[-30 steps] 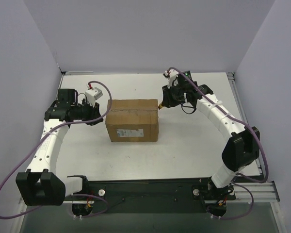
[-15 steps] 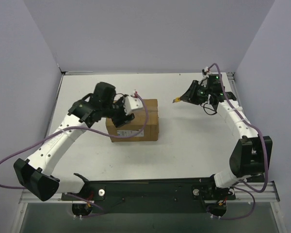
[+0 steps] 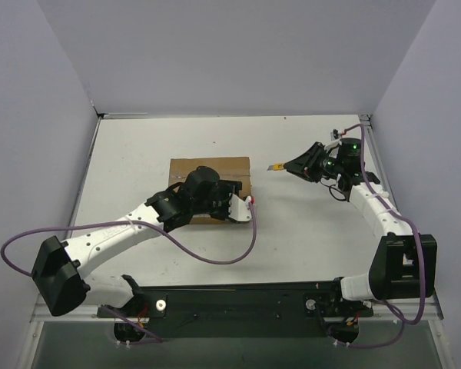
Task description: Unpack the express box
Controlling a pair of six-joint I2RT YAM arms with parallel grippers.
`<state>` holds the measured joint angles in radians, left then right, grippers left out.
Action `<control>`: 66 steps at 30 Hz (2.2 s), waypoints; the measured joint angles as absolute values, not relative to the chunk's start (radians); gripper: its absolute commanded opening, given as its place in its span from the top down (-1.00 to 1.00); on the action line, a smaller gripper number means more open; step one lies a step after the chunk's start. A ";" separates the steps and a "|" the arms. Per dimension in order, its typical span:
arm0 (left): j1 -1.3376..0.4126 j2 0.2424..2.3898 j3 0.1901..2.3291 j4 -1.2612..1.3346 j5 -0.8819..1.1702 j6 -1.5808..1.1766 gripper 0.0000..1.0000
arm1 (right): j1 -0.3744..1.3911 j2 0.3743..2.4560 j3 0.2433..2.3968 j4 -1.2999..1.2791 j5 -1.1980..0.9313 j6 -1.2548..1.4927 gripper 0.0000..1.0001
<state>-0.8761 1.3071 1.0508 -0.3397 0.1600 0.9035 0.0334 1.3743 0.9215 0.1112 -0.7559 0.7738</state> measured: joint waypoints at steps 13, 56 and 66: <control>-0.897 1.395 1.011 -0.113 0.043 0.917 -0.29 | 0.036 1.509 0.920 0.335 -0.817 0.911 1.00; -0.948 1.435 0.988 -0.030 -0.044 0.811 -0.28 | 0.113 1.555 0.933 0.467 -0.867 1.069 1.00; -0.948 1.442 0.987 -0.007 -0.054 0.786 -0.28 | 0.126 1.562 0.935 0.451 -0.873 1.047 1.00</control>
